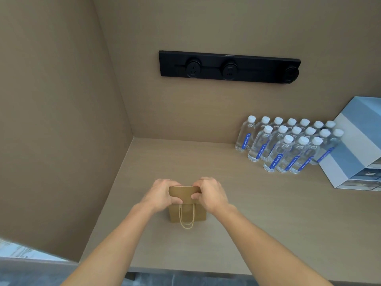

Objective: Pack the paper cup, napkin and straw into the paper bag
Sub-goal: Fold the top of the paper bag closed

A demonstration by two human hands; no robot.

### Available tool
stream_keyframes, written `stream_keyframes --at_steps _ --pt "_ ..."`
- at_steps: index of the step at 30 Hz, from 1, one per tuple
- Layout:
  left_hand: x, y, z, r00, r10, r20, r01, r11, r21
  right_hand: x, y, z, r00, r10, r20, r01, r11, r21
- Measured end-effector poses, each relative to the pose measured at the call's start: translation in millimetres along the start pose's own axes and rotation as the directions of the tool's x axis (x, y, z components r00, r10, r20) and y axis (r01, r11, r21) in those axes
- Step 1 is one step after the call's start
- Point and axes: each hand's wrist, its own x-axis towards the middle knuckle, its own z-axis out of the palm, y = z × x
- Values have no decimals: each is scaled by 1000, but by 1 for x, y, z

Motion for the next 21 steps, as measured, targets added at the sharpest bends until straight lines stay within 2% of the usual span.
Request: stream_keyframes --at_steps 6,11,14,21 --pt "-3 -16 -4 995 -45 -89 24 975 -221 1 29 -3 985 170 41 -174 968 182" --pt "-2 -20 0 991 -111 -75 65 888 -456 4 33 7 976 217 22 -211 918 335" --pt "0 -25 -2 991 -119 -59 74 862 -501 6 37 10 977 214 14 -203 905 373" --pt "3 -34 -12 999 -28 -39 5 865 -501 9 40 6 987 162 2 -152 921 359"
